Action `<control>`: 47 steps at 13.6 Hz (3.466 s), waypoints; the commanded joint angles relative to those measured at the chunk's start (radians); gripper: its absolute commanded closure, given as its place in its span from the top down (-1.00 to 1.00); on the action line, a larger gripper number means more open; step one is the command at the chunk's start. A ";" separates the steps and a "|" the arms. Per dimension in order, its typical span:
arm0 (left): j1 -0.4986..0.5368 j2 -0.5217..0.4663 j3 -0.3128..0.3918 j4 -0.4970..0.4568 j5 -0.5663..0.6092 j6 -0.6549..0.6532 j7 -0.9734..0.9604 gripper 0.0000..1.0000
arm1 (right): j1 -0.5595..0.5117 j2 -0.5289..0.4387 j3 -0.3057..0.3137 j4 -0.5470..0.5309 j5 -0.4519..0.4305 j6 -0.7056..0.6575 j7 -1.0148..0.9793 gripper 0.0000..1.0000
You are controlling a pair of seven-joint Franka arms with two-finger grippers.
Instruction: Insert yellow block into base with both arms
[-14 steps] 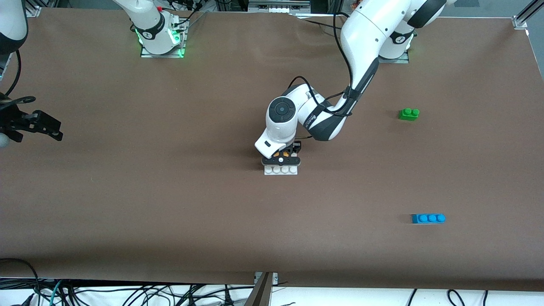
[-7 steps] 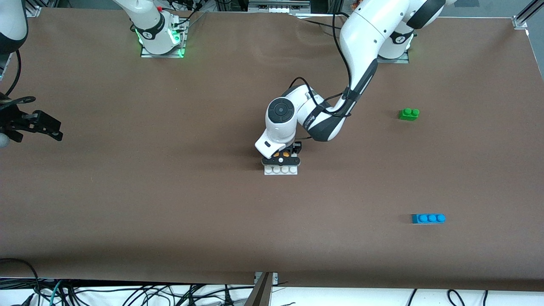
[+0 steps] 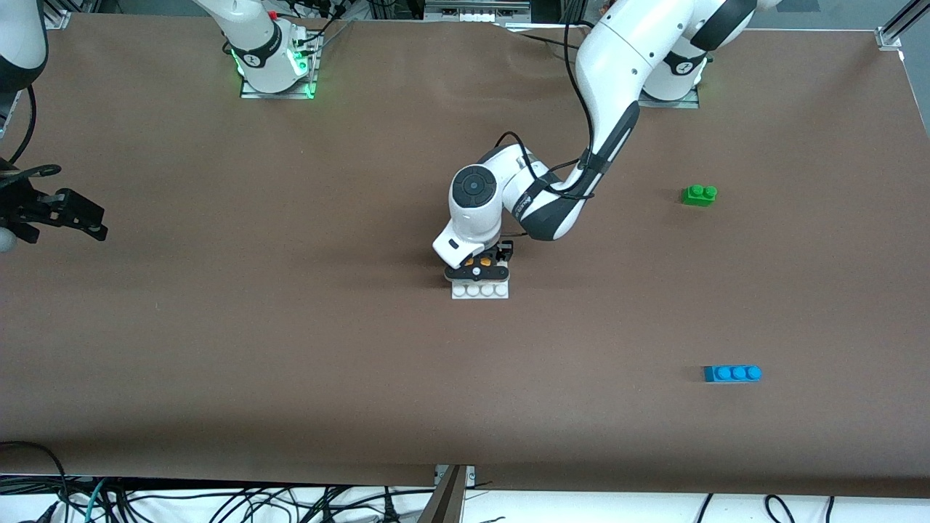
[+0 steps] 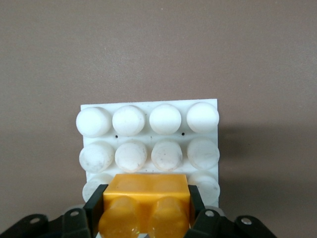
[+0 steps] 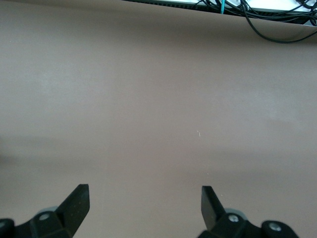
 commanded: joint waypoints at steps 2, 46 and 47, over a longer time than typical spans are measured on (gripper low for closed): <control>-0.014 0.010 0.005 0.014 0.027 -0.013 -0.024 0.06 | -0.005 -0.009 0.006 -0.010 -0.001 0.005 -0.001 1.00; 0.576 -0.907 0.115 -0.333 -0.278 -0.559 0.765 1.00 | -0.005 -0.006 0.006 -0.010 0.004 0.008 -0.002 1.00; 0.578 -0.901 0.115 -0.324 -0.278 -0.560 0.765 1.00 | -0.005 -0.006 0.006 -0.010 0.004 0.008 -0.002 1.00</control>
